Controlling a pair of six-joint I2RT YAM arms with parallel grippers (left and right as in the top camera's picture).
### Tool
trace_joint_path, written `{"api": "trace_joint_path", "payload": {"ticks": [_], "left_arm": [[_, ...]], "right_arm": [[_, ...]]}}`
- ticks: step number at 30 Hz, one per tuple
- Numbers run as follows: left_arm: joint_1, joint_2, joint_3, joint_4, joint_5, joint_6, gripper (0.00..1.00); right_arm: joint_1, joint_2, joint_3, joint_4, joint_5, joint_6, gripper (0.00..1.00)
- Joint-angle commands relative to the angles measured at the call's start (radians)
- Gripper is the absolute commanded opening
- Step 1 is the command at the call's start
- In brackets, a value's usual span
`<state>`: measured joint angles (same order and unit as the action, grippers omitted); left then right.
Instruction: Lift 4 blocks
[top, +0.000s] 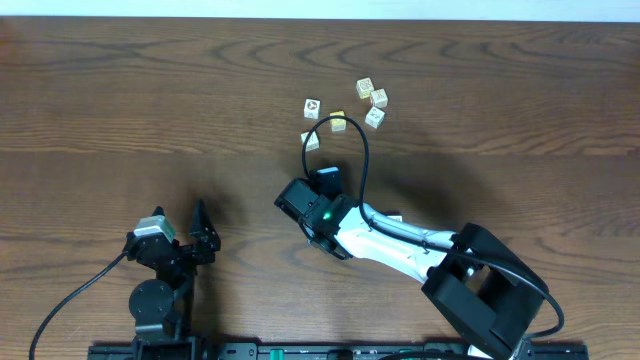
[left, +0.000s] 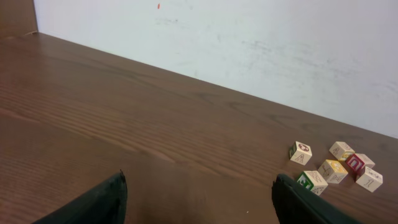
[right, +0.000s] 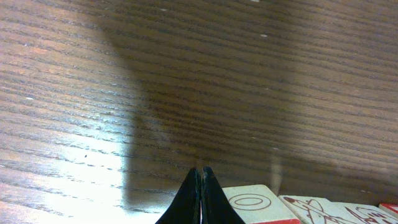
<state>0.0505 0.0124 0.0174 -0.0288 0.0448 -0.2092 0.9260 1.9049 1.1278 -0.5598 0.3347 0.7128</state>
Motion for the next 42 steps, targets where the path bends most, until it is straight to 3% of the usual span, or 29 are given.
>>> {"api": "trace_joint_path", "payload": {"ticks": [1, 42], "left_arm": [[-0.001, -0.002, -0.013, -0.042, -0.03, 0.006, 0.75], [-0.001, -0.002, -0.013, -0.042, -0.03, 0.006, 0.75]], "right_arm": [[-0.003, 0.012, 0.005, -0.001, 0.035, 0.036, 0.01], [-0.004, 0.012, 0.005, -0.009, 0.084, 0.181, 0.01]]}}
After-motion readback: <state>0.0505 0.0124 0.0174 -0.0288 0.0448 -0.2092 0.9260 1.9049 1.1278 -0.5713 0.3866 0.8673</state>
